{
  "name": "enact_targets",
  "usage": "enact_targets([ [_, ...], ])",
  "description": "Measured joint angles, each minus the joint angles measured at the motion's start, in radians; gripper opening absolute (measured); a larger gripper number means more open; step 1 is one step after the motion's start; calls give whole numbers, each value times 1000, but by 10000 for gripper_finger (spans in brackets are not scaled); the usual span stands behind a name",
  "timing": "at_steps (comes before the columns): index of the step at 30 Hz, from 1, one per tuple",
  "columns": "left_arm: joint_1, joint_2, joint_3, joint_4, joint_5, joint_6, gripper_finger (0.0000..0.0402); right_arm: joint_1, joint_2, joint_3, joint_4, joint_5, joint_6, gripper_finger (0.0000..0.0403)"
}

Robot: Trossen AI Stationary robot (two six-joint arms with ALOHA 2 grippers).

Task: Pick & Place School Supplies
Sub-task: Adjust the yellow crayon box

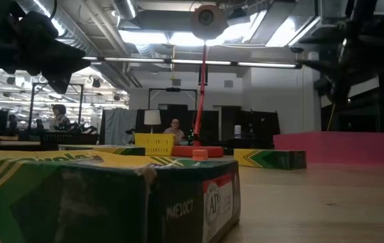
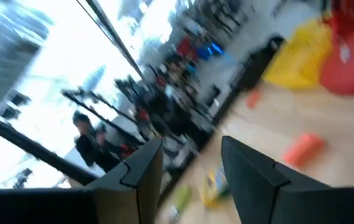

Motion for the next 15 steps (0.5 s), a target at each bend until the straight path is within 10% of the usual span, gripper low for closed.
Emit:
enact_targets([
  [15,0,0,0,93,-146,-47,102,-102,169,253,140,336,-129,166],
])
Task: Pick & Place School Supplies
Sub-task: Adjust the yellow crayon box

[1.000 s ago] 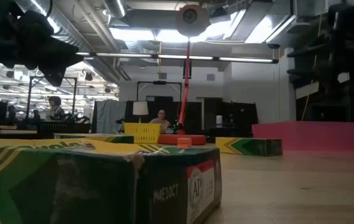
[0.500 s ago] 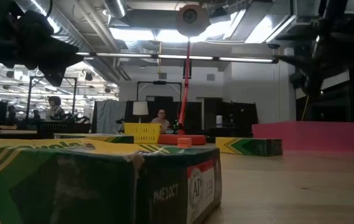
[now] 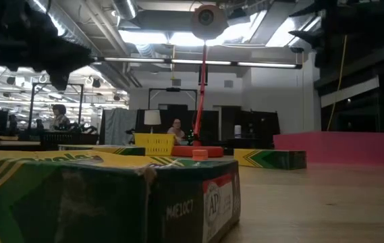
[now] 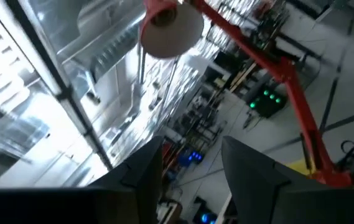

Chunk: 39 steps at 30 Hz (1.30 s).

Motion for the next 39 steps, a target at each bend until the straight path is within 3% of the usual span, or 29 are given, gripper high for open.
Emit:
enact_targets([
  [5,0,0,0,226,-155,-272,102,6,51,84,1,-72,16,166],
  [8,1,0,0,306,-190,-343,102,34,88,150,22,-139,-42,166],
  [16,0,4,0,552,-37,-416,102,74,155,361,23,-260,-282,166],
  [22,0,4,51,657,78,-389,102,73,154,476,-204,-334,-286,166],
  [25,0,27,117,533,84,-346,102,73,154,527,-354,-365,-286,166],
  [28,0,89,215,284,66,-296,102,73,154,583,-559,-364,-270,166],
  [33,0,302,403,-99,43,-249,102,73,154,647,-906,-364,-132,166],
  [39,0,591,592,-329,7,-273,102,73,154,654,-1018,-384,-72,166],
])
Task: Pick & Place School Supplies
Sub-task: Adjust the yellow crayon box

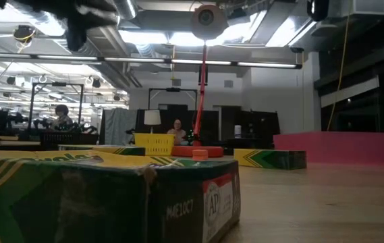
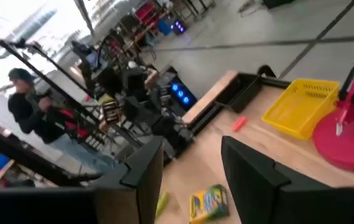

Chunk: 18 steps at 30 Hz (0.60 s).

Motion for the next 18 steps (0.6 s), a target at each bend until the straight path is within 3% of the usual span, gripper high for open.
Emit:
enact_targets([
  [4,-2,182,112,-129,2,-17,102,0,0,0,-4,-51,2,166],
  [8,-39,312,202,-141,-9,54,102,0,0,0,-9,-74,-2,166],
  [15,-145,439,358,-356,-304,58,102,0,-5,0,-42,-114,-1,166],
  [18,-194,474,406,-424,-344,67,102,0,-5,0,-61,-138,13,166],
])
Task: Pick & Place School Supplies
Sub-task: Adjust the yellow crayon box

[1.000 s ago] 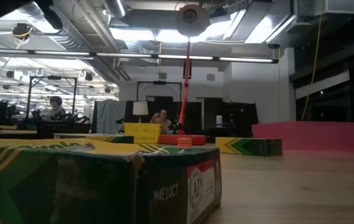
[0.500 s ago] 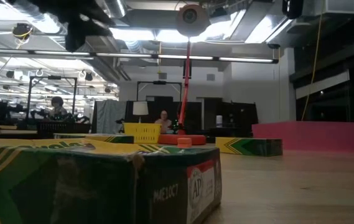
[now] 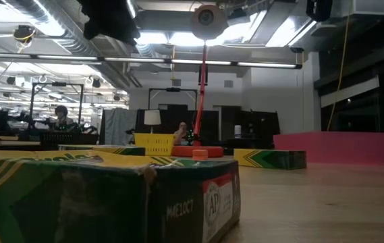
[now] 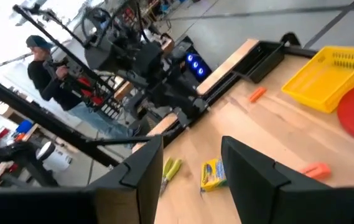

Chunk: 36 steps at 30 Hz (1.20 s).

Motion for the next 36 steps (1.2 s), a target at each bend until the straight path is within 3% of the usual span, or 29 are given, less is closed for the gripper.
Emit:
enact_targets([
  [10,-205,89,15,-135,66,-105,102,28,6,0,-287,-32,155,166],
  [17,-330,141,15,-162,-59,-337,102,88,63,0,-421,-14,226,166],
  [26,-401,258,15,-64,-84,-488,102,140,242,0,-449,15,271,166],
  [31,-417,306,15,-54,-172,-644,102,190,359,0,-408,9,274,166],
  [36,-383,340,15,34,-137,-648,102,231,460,0,-372,-5,275,166],
])
